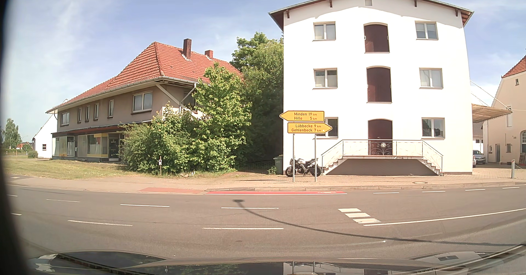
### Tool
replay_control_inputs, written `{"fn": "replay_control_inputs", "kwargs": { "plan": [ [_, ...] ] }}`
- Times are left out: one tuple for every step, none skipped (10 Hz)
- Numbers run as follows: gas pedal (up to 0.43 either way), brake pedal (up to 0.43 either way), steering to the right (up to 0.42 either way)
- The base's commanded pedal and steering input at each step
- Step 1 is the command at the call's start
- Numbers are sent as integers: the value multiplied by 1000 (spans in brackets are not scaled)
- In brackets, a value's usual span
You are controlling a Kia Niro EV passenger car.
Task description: Follow the waypoints while adhering to traffic rules and regulations
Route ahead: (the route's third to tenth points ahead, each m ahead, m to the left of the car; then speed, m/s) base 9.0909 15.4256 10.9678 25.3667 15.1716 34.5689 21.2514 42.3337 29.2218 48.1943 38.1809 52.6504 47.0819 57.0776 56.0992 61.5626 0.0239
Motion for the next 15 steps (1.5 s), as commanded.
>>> {"fn": "replay_control_inputs", "kwargs": {
  "plan": [
    [0,165,6],
    [0,165,6],
    [0,165,6],
    [0,165,6],
    [0,171,6],
    [0,165,6],
    [0,165,6],
    [0,171,6],
    [0,165,6],
    [0,165,6],
    [0,165,6],
    [0,165,6],
    [0,165,6],
    [0,165,8],
    [0,165,10]
  ]
}}
